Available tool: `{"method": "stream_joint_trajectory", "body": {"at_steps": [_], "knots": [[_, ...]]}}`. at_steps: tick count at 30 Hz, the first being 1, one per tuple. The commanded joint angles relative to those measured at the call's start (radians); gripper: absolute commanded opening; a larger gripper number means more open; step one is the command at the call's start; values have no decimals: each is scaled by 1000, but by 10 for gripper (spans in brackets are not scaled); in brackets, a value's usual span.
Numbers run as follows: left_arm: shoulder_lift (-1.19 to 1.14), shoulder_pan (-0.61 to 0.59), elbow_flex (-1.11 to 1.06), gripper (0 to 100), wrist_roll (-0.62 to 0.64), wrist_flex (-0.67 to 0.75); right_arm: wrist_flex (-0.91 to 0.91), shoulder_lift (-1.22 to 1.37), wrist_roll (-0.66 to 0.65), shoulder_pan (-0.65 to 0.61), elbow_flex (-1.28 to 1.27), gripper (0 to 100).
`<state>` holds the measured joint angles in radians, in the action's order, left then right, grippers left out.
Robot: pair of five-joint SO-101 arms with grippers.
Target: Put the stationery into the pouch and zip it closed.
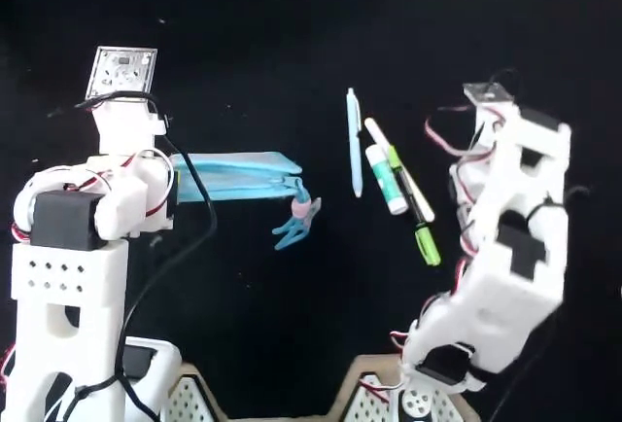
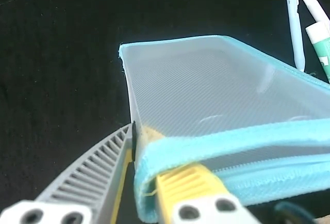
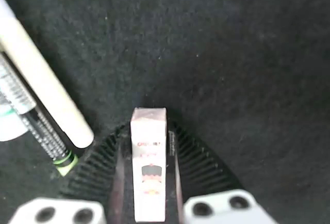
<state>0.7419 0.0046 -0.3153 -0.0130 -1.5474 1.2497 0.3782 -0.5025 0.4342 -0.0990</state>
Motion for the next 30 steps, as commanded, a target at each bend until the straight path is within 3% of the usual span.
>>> {"method": "stream_joint_trajectory", "body": {"at_steps": [1,5,18,30], "knots": [[-8,15,-12,30,-3,8,-130,-222,-9,9,-226,53],[-8,15,-12,30,-3,9,-95,-254,-37,11,-283,195],[-8,15,-12,30,-3,8,87,-176,-41,-32,-124,134],[-8,15,-12,30,-5,9,97,33,-3,12,25,134]]}}
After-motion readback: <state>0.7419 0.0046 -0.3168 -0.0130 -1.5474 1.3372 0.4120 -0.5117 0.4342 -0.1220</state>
